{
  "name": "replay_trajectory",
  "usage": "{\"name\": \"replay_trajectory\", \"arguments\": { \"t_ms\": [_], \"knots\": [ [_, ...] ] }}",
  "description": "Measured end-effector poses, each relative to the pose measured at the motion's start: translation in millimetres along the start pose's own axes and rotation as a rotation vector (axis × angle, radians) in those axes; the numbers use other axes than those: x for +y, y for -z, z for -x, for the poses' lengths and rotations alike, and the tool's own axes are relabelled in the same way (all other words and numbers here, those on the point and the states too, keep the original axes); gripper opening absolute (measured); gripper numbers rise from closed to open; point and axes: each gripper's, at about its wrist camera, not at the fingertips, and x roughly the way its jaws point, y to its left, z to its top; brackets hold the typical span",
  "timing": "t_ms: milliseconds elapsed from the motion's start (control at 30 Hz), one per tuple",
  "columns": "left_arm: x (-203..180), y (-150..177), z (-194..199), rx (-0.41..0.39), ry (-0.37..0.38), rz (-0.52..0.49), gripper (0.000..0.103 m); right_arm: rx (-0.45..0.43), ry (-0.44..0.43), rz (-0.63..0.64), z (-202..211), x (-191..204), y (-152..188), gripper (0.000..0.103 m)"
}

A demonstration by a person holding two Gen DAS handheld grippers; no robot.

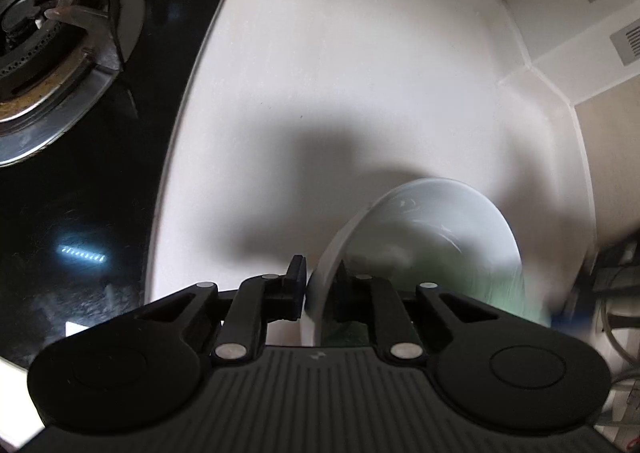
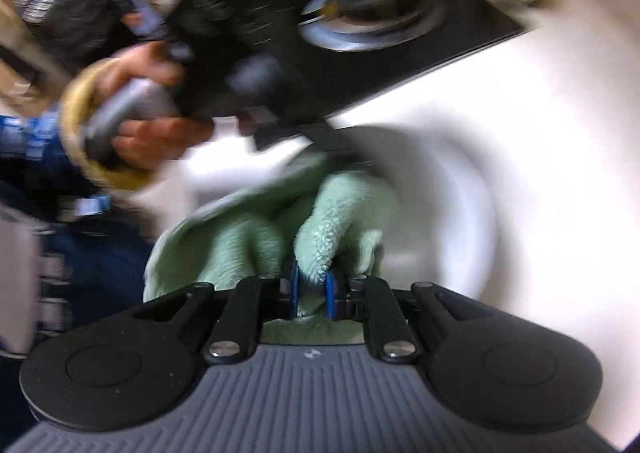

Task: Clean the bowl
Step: 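Keep wiping the bowl interior with the towel in the right gripper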

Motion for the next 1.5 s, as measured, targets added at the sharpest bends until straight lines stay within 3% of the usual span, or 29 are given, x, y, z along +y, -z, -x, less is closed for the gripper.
{"name": "replay_trajectory", "arguments": {
  "t_ms": [33, 167, 333, 400, 533, 633, 767, 900, 967, 1000, 1067, 1167, 1333, 1500],
  "knots": [
    [0, -1, 4, 0.008, -0.001, -0.009, 0.012, 0.0, 0.09, 0.06, -2, 3, -3, 0.011],
    [0, -3, 18, 0.022, 0.004, -0.038, 0.011, -0.013, 0.252, 0.289, -33, 30, -8, 0.011],
    [1, 9, 18, 0.017, -0.006, -0.052, 0.007, 0.077, 0.383, 0.667, -70, 67, 8, 0.011],
    [2, 15, 21, -0.011, -0.009, -0.038, 0.007, 0.139, 0.389, 0.719, -79, 75, 18, 0.011],
    [-4, 24, 24, -0.085, -0.043, -0.044, 0.007, 0.297, 0.249, 0.503, -85, 67, 10, 0.012],
    [-16, 21, 21, -0.129, -0.083, -0.068, 0.009, 0.332, 0.046, 0.311, -80, 49, 2, 0.012],
    [-19, 18, 22, -0.151, -0.099, -0.091, 0.015, 0.21, -0.204, 0.127, -65, 38, 7, 0.012],
    [-26, 15, 18, -0.15, -0.108, -0.112, 0.016, 0.062, -0.277, 0.033, -33, 32, 15, 0.011],
    [-24, 13, 17, -0.135, -0.097, -0.105, 0.015, -0.037, -0.269, -0.027, -5, 22, 22, 0.011],
    [-22, 12, 16, -0.125, -0.088, -0.096, 0.015, -0.055, -0.231, -0.025, 1, 22, 25, 0.011],
    [-18, 10, 17, -0.084, -0.068, -0.087, 0.014, -0.087, -0.012, 0.051, 12, 22, 24, 0.011],
    [-16, 13, 21, -0.045, -0.067, -0.098, 0.013, -0.092, 0.212, 0.228, 3, 30, 16, 0.011],
    [-18, 29, 18, 0.01, -0.101, -0.126, 0.012, -0.052, 0.355, 0.532, -38, 53, 11, 0.011],
    [-19, 37, 10, -0.043, -0.151, -0.134, 0.015, 0.032, 0.459, 0.819, -66, 71, 20, 0.012]
  ]
}}
